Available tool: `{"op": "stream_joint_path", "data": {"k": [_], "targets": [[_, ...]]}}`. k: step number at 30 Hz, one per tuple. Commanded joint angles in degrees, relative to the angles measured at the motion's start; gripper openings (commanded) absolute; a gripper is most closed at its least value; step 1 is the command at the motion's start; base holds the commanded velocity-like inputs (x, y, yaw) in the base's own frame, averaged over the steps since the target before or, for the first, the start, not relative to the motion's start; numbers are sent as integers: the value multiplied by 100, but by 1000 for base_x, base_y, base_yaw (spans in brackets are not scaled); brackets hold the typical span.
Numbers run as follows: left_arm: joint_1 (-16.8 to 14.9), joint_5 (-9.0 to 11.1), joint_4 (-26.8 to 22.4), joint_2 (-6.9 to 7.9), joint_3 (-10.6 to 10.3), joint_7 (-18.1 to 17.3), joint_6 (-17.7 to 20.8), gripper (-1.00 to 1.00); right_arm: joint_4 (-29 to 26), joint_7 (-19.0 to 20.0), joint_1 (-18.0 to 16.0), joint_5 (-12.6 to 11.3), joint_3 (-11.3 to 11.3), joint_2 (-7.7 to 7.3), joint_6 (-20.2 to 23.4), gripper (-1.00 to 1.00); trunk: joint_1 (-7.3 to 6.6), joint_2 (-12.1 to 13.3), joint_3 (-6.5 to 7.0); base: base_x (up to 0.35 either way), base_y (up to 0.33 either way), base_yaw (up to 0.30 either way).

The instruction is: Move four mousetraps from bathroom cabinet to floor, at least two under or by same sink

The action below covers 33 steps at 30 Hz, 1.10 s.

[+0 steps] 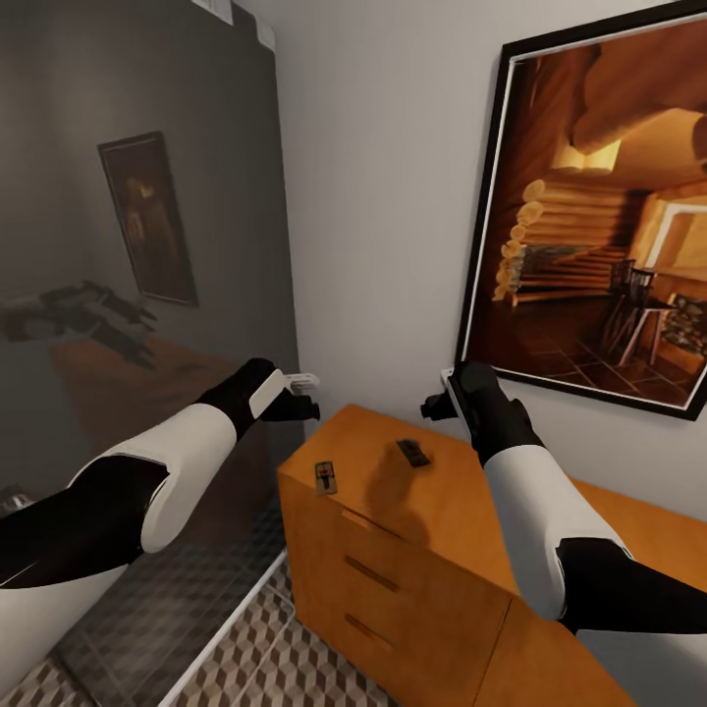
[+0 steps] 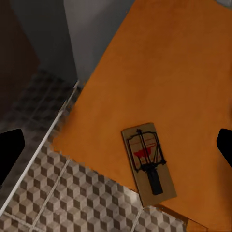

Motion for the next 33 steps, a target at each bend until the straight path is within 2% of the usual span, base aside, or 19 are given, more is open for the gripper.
{"op": "stream_joint_path", "data": {"k": [1, 21, 27, 33], "targets": [[-4, 64, -4, 2, -28, 47, 1, 100, -7, 55, -5, 62, -26, 5, 15, 100, 3, -6, -8, 151, 0, 0], [-4, 65, 18, -10, -31, 42, -89, 100, 36, 100, -5, 58, -27, 21, 15, 100, 3, -6, -8, 30, 0, 0], [-4, 70, 67, -11, -32, 42, -89, 100, 393, 237, -35, 59, -26, 19, 15, 100, 3, -6, -8, 1, 0, 0], [-4, 64, 143, -11, -33, 40, -95, 100, 784, 465, -262, 58, -26, 9, 15, 100, 3, -6, -8, 0, 0, 0]]}}
